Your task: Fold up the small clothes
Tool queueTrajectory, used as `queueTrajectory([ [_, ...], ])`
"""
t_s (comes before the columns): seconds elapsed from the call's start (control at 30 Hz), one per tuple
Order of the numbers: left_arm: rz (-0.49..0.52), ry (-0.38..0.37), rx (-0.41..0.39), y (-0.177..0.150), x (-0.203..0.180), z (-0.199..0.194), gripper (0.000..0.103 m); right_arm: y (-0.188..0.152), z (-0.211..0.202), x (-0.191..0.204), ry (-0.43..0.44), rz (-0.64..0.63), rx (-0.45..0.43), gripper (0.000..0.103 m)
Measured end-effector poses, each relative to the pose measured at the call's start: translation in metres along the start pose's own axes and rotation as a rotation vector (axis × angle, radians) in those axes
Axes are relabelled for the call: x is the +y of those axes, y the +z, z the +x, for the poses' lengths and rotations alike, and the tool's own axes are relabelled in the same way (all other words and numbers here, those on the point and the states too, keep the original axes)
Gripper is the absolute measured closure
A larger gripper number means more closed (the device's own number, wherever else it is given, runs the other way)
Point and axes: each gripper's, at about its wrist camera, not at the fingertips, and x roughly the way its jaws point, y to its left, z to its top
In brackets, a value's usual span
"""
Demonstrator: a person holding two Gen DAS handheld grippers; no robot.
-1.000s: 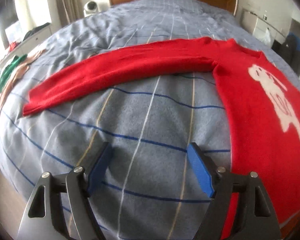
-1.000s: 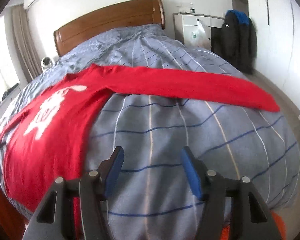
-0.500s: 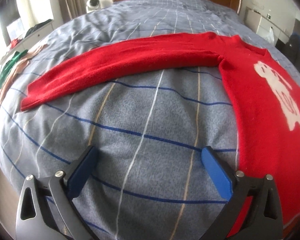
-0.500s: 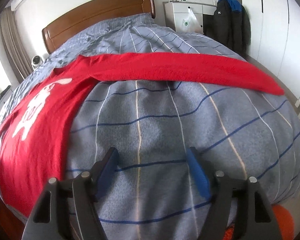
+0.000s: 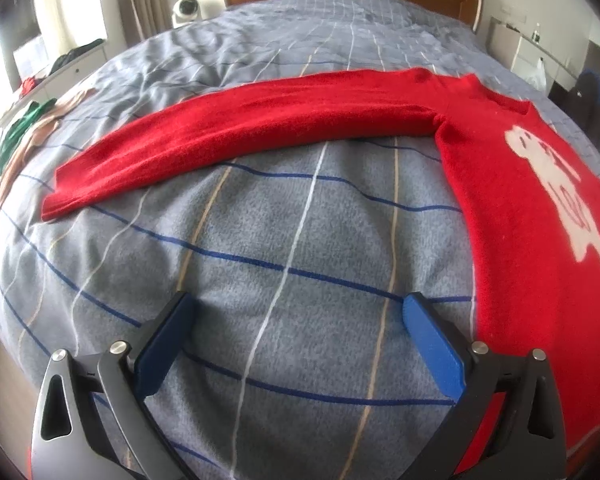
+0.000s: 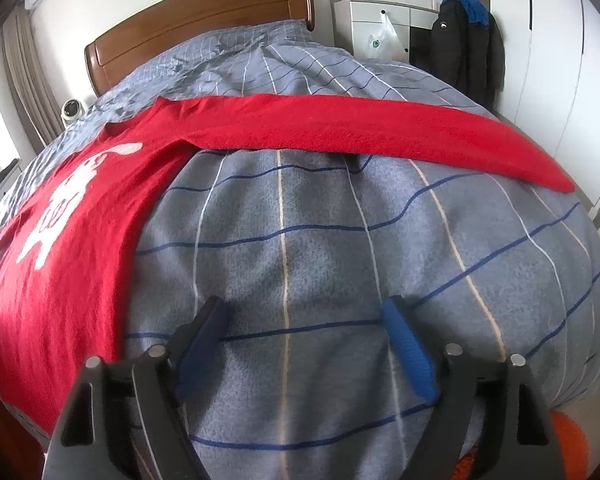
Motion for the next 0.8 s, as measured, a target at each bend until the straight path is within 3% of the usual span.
queueTrajectory([
  [0.8, 0.027, 0.012, 0.016, 0.0008, -0.0034, 0.0027, 0.001, -0.0013, 0.0056, 0.0075, -0.007, -0.027, 0.010, 0.010],
])
